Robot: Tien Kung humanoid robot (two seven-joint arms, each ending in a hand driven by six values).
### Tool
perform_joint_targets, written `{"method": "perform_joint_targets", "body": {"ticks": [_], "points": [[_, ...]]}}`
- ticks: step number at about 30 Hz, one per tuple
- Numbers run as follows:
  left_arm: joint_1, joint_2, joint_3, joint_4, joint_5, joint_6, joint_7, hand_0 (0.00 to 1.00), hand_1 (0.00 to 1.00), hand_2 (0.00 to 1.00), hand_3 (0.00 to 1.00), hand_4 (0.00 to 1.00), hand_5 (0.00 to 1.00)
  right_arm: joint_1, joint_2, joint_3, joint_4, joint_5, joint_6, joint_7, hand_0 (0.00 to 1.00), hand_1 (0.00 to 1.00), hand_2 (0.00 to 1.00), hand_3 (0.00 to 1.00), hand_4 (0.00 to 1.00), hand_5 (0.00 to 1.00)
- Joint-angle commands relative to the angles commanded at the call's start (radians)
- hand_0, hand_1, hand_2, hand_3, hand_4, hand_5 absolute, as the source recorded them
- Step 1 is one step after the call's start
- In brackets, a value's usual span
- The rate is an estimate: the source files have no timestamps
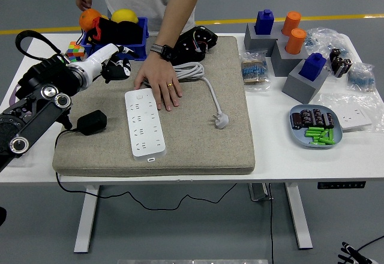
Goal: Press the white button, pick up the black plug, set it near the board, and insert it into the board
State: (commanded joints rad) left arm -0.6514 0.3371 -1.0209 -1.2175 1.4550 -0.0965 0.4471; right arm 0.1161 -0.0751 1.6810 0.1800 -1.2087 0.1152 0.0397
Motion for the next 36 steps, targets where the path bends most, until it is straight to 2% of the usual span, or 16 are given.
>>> {"method": "perform_joint_targets", "body": {"ticks": [5, 6, 11, 12, 16, 17, 18, 21, 29, 36], "points": [[0.123, 0.029, -0.107, -0.058, 0.086, -0.032, -0.050, 0.170, 0.211, 0.266, 0.781, 0.610, 0.002, -0.003, 0.001, 0.000, 0.000, -0.002, 0.003, 0.002, 0.780, 0.666, 0.648, 0.626, 0.716, 0.473], [0.147, 0.035, -0.122, -0.063, 0.102, -0.039, -0.061, 0.639, 0.754, 0.610, 0.605, 0.881, 0.038, -0.003, 0.001, 0.000, 0.000, -0.002, 0.003, 0.002, 0.780, 0.665, 0.647, 0.626, 0.716, 0.473], [0.215, 0.068, -0.152, -0.065, 0.145, -0.063, -0.122, 0.639, 0.754, 0.610, 0.605, 0.881, 0.038, -0.005, 0.001, -0.004, 0.000, -0.002, 0.005, 0.001, 0.780, 0.665, 0.647, 0.626, 0.716, 0.473], [0.226, 0.078, -0.151, -0.064, 0.150, -0.064, -0.134, 0.921, 0.972, 0.904, 0.488, 0.998, 0.062, -0.005, 0.000, -0.005, 0.000, -0.002, 0.005, 0.002, 0.781, 0.666, 0.647, 0.626, 0.716, 0.474], [0.256, 0.110, -0.143, -0.060, 0.157, -0.076, -0.153, 0.921, 0.972, 0.904, 0.488, 0.998, 0.062, -0.001, -0.004, -0.013, 0.000, 0.001, 0.004, 0.004, 0.781, 0.666, 0.647, 0.626, 0.716, 0.474], [0.259, 0.115, -0.141, -0.058, 0.158, -0.079, -0.153, 0.921, 0.972, 0.904, 0.488, 0.998, 0.062, 0.000, -0.004, -0.013, 0.000, 0.002, 0.004, 0.004, 0.781, 0.666, 0.647, 0.626, 0.716, 0.474], [0.262, 0.119, -0.139, -0.057, 0.158, -0.082, -0.152, 0.963, 0.998, 0.953, 0.481, 0.998, 0.002, 0.001, -0.004, -0.014, 0.000, 0.002, 0.004, 0.005, 0.781, 0.666, 0.647, 0.626, 0.716, 0.475], [0.271, 0.130, -0.132, -0.045, 0.157, -0.091, -0.147, 0.963, 0.998, 0.953, 0.481, 0.998, 0.002, 0.002, -0.005, -0.018, 0.000, 0.005, 0.004, 0.005, 0.781, 0.666, 0.647, 0.626, 0.716, 0.475], [0.255, 0.129, -0.088, 0.022, 0.149, -0.093, -0.154, 0.969, 0.998, 0.952, 0.475, 0.998, 0.002, 0.001, -0.005, -0.018, 0.000, 0.004, 0.003, 0.001, 0.781, 0.666, 0.648, 0.626, 0.716, 0.475], [0.217, 0.119, -0.033, 0.091, 0.144, -0.079, -0.166, 0.963, 0.991, 0.939, 0.466, 0.998, 0.002, 0.000, -0.005, -0.021, 0.000, 0.008, 0.003, 0.003, 0.781, 0.666, 0.647, 0.626, 0.716, 0.473]]}}
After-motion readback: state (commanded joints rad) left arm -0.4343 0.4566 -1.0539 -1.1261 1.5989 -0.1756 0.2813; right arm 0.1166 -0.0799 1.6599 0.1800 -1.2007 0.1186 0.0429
